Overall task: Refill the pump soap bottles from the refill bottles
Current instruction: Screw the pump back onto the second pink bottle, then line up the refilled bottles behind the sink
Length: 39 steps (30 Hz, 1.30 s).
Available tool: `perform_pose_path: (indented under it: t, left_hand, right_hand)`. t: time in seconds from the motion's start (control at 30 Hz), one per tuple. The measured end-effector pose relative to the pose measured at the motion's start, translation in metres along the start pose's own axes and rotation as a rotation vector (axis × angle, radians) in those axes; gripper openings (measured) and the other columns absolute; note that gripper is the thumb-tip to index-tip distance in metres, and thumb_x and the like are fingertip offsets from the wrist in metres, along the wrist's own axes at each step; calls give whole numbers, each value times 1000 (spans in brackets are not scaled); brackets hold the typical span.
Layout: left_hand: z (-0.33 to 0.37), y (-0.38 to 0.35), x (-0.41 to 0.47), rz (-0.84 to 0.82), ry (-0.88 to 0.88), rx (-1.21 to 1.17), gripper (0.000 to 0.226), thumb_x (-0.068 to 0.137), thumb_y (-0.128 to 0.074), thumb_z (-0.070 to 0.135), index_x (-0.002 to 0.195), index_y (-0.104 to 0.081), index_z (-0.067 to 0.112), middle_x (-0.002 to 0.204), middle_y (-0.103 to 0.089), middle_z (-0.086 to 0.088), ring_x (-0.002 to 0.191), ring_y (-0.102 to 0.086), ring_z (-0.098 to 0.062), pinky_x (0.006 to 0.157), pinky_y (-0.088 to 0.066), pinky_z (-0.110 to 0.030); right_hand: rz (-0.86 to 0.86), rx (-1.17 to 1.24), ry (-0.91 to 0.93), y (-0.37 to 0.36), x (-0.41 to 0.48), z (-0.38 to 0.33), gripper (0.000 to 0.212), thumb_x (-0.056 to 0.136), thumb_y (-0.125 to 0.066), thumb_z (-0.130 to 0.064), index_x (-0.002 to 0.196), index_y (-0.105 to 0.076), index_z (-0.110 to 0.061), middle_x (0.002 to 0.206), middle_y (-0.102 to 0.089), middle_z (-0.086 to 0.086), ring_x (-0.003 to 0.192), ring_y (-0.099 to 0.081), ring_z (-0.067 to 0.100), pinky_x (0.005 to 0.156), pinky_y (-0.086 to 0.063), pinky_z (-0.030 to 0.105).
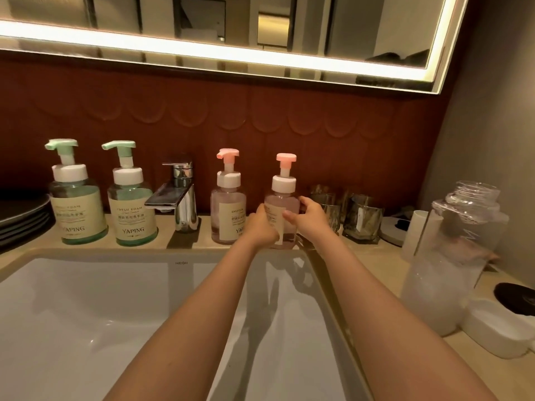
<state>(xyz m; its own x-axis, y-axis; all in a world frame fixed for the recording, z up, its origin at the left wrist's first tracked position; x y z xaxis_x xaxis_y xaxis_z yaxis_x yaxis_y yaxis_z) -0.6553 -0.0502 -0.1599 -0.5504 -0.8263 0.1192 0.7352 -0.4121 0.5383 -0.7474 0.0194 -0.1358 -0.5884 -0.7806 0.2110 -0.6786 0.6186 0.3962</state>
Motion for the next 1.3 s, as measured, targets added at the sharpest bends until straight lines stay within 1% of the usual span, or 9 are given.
perform_pose_path:
  t: [0.17,0.47,0.63,0.73,0.83,0.93,1.07,1.2,1.3]
  left_hand:
    - [1,-6,2,16,-20,-43,66,78,-54,-5,138,-31,13,130,-47,-14,119,-48,-29,100,-43,-45]
    - [11,-11,-13,-55,-47,-100,71,86,-61,25,144,-23,12,136,-47,-7,123,-47,-25,101,-41,-37]
    - [12,-7,-18,-4,-17,-152,72,88,-60,29,145,-21,9,144,-40,-11,129,-41,-26,107,-36,-41]
    - [16,-3,-15,-12,23,-152,82,92,-54,25,149,3,7,156,-14,-12,142,-18,-28,112,-22,-38]
    - [20,-2,-11,-92,29,-175,80,94,-47,11,147,13,11,157,-5,-12,144,-11,-28,114,-19,-40]
    - [22,1,-9,-28,27,-137,76,92,-40,1,148,9,12,156,-3,-14,143,-11,-30,114,-20,-42]
    - [22,6,-9,67,-15,-82,65,93,-41,11,149,-8,11,151,-13,-16,139,-21,-32,112,-26,-42]
    - [21,5,-7,78,-19,-160,56,91,-44,8,144,-26,9,145,-27,-12,130,-36,-30,105,-36,-39]
    - [23,6,-8,53,-33,-175,59,89,-48,5,143,-25,8,142,-39,-12,127,-43,-28,103,-41,-44]
  right_hand:
    - [30,-95,-17,-9,2,3,63,95,-49,-19,148,-16,-13,149,-31,9,135,-34,26,107,-33,40]
    - [-39,-160,-140,-10,-8,3,67,98,-42,-15,149,1,-14,146,-37,12,130,-40,28,102,-36,36]
    - [178,-161,-39,-16,-15,-7,73,91,-57,-20,147,-11,-10,148,-24,13,132,-36,29,102,-35,36]
    - [249,-136,55,-14,-12,-14,71,88,-62,-25,145,-20,-12,144,-32,11,129,-39,26,98,-37,35]
    - [263,-70,40,-11,-4,-14,74,82,-68,-35,140,-28,-11,136,-47,12,122,-47,26,89,-40,33]
    - [262,-37,7,-9,1,-10,76,75,-74,-39,131,-34,-7,132,-50,13,117,-51,26,81,-39,28]
    - [221,-32,17,-12,8,-10,74,73,-77,-35,126,-35,-5,129,-50,13,116,-51,25,79,-37,26]
    - [276,-64,48,-10,15,-7,66,77,-74,-29,129,-40,-7,133,-44,11,120,-46,24,90,-39,30]
    - [294,-72,66,-6,17,-1,56,84,-67,-25,132,-44,-9,134,-46,9,120,-48,23,96,-40,32]
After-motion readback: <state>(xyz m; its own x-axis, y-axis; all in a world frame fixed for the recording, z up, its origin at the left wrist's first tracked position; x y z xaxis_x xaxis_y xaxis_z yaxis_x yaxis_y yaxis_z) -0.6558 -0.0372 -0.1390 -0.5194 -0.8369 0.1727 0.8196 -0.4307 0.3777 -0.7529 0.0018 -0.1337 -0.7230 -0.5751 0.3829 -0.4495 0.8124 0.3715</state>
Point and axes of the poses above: each hand's wrist, its own x-axis towards the middle knuckle, its own y-axis out of the back of the hand, z = x × y, the point moved 2 cm from there along x, towards the middle knuckle
